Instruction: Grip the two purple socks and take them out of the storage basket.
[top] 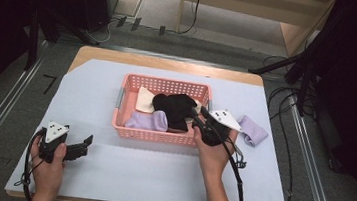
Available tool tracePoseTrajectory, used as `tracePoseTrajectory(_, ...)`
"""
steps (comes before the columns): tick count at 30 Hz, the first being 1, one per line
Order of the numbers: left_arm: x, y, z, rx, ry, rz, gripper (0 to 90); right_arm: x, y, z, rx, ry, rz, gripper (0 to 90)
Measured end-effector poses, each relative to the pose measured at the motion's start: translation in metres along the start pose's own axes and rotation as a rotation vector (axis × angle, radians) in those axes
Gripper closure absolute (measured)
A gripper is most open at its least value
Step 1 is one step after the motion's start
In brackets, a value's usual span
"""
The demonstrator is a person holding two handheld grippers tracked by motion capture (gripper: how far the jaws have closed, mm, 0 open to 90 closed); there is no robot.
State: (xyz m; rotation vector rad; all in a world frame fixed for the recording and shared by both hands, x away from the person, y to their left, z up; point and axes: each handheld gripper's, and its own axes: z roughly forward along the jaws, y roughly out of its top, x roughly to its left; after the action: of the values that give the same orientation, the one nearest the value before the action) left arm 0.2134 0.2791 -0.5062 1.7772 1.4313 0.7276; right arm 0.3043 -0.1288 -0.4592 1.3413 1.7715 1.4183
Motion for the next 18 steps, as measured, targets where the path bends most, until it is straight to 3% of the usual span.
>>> tracePoseTrajectory(5,0.0,0.0,0.0,0.002,0.001,0.0,13.7,0.019,-0.002,0.012,0.064,0.046,-0.005,75.9)
tracePoseTrajectory(7,0.0,0.0,0.0,0.003,0.003,-0.001,13.7,0.024,-0.002,0.017,0.084,0.036,-0.02,79.7)
tracePoseTrajectory(10,0.0,0.0,0.0,0.003,-0.001,-0.001,13.6,0.027,-0.002,0.021,0.124,0.039,0.002,85.7)
tracePoseTrajectory(15,0.001,0.0,0.0,0.006,-0.005,-0.004,13.6,0.035,-0.003,0.03,0.194,0.059,-0.019,87.1)
tracePoseTrajectory(18,0.001,0.0,0.0,0.005,-0.005,-0.005,13.6,0.041,-0.003,0.036,0.221,0.085,-0.008,86.4)
